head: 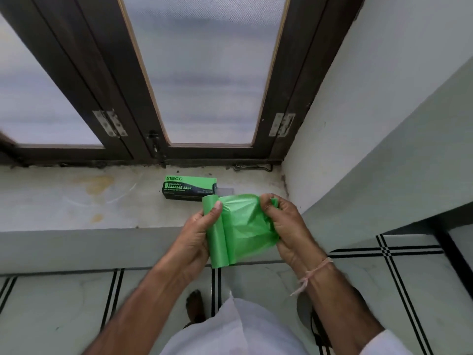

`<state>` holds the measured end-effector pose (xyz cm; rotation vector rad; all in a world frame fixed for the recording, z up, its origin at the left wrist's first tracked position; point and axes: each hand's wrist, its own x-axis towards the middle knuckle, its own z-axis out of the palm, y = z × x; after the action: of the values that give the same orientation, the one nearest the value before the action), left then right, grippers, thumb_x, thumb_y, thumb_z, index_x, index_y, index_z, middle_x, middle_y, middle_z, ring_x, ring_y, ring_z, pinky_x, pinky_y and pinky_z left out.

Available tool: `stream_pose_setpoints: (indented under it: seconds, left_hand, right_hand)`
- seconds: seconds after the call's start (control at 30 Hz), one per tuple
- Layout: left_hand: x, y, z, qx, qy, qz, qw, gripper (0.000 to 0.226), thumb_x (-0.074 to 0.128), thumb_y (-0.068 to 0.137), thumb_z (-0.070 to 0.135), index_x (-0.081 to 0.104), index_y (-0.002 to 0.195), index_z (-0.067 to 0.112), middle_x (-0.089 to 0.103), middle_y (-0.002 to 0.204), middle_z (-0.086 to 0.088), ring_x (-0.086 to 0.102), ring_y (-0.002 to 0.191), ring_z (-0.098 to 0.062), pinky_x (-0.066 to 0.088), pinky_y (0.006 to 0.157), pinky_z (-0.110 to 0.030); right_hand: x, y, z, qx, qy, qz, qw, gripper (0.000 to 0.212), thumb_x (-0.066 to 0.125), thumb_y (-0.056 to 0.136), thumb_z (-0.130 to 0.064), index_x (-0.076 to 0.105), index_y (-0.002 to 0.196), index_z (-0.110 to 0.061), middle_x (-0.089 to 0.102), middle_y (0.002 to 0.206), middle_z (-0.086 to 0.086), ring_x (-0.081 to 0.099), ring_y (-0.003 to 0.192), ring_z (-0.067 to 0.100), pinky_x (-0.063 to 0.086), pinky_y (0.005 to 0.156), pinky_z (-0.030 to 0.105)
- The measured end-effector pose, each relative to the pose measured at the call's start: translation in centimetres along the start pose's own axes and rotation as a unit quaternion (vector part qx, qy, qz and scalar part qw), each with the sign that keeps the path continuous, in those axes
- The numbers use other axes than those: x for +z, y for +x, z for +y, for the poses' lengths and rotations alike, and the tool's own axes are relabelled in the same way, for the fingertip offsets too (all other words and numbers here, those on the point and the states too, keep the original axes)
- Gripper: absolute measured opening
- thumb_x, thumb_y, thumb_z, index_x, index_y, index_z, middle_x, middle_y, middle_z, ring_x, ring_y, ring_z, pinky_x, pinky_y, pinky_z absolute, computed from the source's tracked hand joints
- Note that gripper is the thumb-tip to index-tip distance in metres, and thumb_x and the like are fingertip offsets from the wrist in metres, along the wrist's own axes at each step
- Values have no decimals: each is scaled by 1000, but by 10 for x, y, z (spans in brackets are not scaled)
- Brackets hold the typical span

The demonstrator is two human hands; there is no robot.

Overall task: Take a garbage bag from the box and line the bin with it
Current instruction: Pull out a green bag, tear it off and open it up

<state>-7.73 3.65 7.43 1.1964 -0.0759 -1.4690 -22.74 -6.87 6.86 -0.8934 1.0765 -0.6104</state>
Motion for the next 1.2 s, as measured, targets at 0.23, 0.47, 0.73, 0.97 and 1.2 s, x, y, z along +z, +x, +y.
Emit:
stream_pose_setpoints:
  seconds: [0.23,0.47,0.73,0.97,1.2]
  left_hand:
    - [9,-16,-13,20,33,-15,999,52,63,93,43,66,130,6,74,124,-18,71,116,-36,55,100,-55]
    - [10,-18,-20,23,42,-14,999,58,68,92,46,63,134,6,71,128,-20,68,120,-38,53,103,-56]
    - [8,-18,-24,44,20,8,999,59,69,90,45,63,135,8,70,131,-18,67,122,-38,55,100,-58]
    - [12,-21,-28,50,36,-4,998,49,61,98,39,60,138,10,70,132,-18,67,122,-38,52,103,-60]
    - [17,-24,-28,44,31,3,999,50,57,97,43,64,134,9,73,126,-17,70,116,-37,57,96,-56]
  right_hand:
    - [-2,-7,-3,13,-1,-58,998,45,53,99,-50,77,108,-14,77,78,-1,72,74,20,61,66,29]
    - [2,-17,-3,-28,-110,-89,990,16,77,89,-25,74,84,-11,77,82,2,72,74,14,58,63,24]
    - [-9,-7,0,-18,-58,-62,996,15,63,100,-12,72,89,-16,76,87,5,69,83,20,60,76,32]
    - [-7,-12,-3,10,-50,-94,994,46,59,98,-48,76,114,-9,80,107,15,77,92,27,64,82,40]
    - [-14,-12,-2,-7,-73,-76,994,20,78,88,-28,75,91,-8,77,86,9,72,77,20,61,68,31]
